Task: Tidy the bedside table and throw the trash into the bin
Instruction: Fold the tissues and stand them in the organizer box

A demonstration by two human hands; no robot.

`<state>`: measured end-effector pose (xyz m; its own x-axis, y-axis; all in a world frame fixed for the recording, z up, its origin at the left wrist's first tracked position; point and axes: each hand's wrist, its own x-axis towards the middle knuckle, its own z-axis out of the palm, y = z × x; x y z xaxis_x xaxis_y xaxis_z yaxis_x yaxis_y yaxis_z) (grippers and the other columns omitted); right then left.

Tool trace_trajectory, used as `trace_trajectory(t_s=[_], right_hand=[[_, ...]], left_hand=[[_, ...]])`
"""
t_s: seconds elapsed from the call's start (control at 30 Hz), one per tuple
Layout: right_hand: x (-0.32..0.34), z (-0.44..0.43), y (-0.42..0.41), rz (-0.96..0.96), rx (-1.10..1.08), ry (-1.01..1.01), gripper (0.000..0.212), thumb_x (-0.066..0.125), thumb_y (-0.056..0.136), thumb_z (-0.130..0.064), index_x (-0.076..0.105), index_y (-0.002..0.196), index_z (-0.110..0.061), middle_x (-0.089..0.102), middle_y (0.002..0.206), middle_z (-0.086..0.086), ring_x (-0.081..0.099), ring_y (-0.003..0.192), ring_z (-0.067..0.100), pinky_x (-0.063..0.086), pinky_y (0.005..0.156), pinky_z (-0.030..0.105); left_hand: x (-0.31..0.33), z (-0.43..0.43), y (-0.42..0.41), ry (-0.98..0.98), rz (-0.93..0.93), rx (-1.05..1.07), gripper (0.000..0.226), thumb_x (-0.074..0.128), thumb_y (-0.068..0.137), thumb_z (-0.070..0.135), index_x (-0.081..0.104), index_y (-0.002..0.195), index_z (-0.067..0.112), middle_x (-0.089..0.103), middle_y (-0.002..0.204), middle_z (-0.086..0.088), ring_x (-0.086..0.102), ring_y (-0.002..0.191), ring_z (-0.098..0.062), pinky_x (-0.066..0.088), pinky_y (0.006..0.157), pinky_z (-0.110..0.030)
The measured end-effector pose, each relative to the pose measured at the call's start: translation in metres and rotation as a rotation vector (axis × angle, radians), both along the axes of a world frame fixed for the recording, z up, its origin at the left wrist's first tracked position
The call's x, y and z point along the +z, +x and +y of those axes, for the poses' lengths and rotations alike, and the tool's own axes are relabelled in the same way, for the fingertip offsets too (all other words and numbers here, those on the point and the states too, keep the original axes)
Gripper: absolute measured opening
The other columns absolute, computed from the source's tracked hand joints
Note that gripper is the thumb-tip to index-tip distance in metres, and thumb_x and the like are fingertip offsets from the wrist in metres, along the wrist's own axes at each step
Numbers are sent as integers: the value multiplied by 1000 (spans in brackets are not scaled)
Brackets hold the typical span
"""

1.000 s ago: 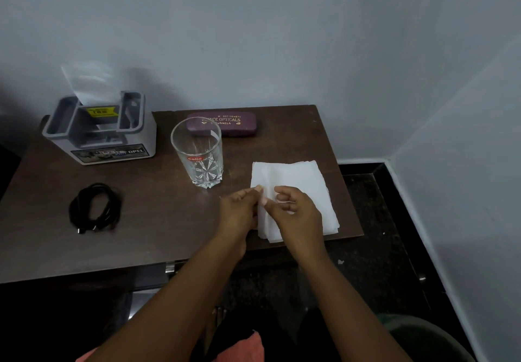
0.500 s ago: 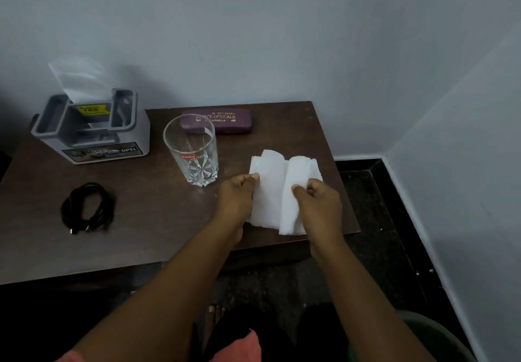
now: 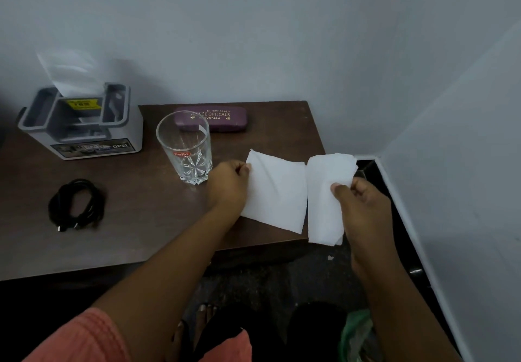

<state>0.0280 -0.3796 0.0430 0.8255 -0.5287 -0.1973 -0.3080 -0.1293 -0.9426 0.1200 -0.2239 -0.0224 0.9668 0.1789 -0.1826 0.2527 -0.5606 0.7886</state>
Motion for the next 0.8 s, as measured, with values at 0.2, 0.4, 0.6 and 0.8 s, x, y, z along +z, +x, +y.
trace_trajectory(t_s=[0.2,0.4,0.6,0.8], right_hand=[[7,-4,-3,-52,-9,-103,23,56,89,-14,59,71,-27,63,76,-7,59,70,11,52,69,36],[9,-6,-7,-62,-7,-148,21,56,90,-15,58,72,-27,62,77,-10,58,72,6,50,65,27],[17,-10,-9,-94,-5,-213,9,55,90,-15,59,84,-20,60,76,-14,56,69,2,42,58,17],[18,-10,-11,-83,5,-231,10,55,90,-13,58,81,-17,58,74,-13,55,68,4,42,57,18]], left_hand=[[-3,4,-4,1,-93,-12,22,50,94,24,68,95,11,62,81,0,52,74,-14,34,56,-23],[-6,8,-4,-22,-50,29,24,48,95,25,66,92,10,65,82,-7,58,78,-22,34,67,-26],[7,4,-24,210,-177,-28,39,54,89,33,49,124,16,54,124,-4,51,114,-23,43,92,-41],[-10,-3,-47,650,-388,-340,54,63,83,29,46,133,16,45,144,-5,39,134,-25,29,109,-45]])
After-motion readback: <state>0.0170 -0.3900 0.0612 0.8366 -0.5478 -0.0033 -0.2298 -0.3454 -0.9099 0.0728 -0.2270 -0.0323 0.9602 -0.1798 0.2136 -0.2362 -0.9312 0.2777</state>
